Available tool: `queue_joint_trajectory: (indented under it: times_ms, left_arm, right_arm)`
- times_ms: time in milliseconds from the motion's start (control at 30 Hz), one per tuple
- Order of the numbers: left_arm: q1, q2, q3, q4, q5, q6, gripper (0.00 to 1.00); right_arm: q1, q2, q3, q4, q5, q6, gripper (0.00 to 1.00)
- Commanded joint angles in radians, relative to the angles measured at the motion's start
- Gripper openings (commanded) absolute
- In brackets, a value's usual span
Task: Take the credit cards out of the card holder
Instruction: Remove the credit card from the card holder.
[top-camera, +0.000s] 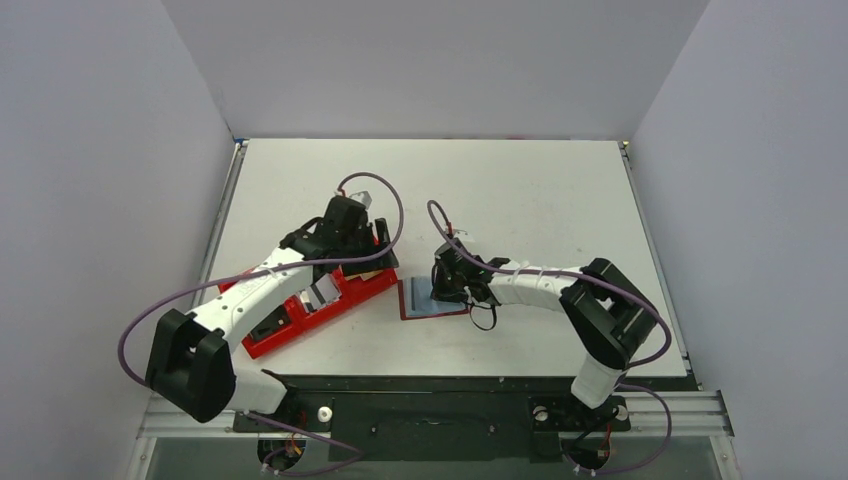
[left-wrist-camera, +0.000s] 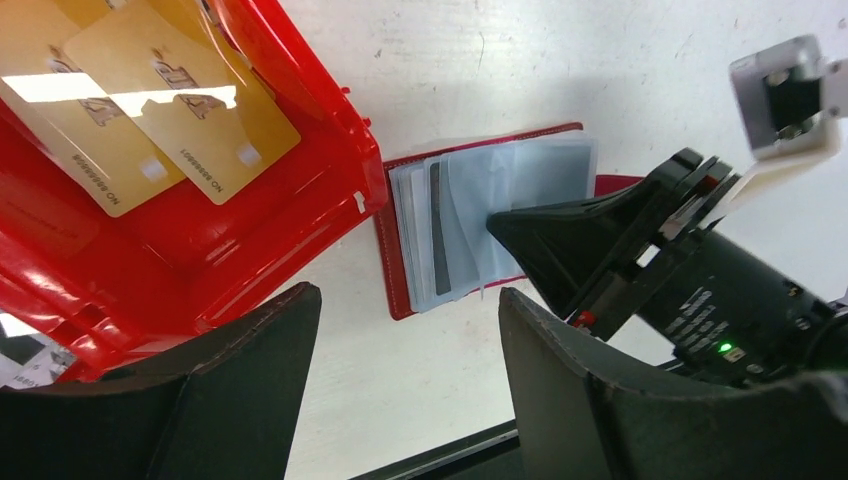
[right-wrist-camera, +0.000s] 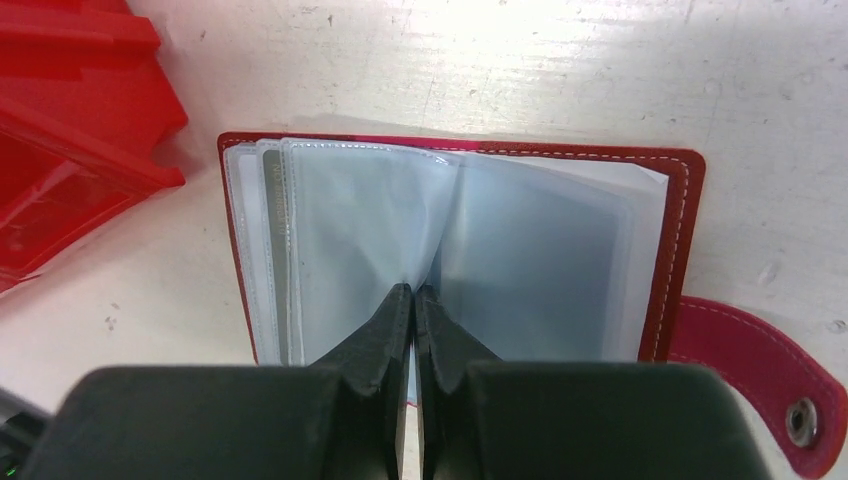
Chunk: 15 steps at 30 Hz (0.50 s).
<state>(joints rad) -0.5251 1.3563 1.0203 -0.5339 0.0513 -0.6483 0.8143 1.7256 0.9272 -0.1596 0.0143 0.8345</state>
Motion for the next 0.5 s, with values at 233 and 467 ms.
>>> queue_joint_trajectory:
  times_ms: [233, 467]
  left_arm:
    - [-0.078, 0.111, -0.029, 0.117, 0.063, -0.055, 0.47]
    - [-0.128, 0.190, -0.027, 0.156, 0.080, -0.074, 0.40]
  right_arm:
    - [-0.117, 0.040, -0.174, 0.282, -0.306, 0.023, 0.00]
    - [-0.135, 0.058, -0.197, 0.311, -0.325, 0.023, 0.00]
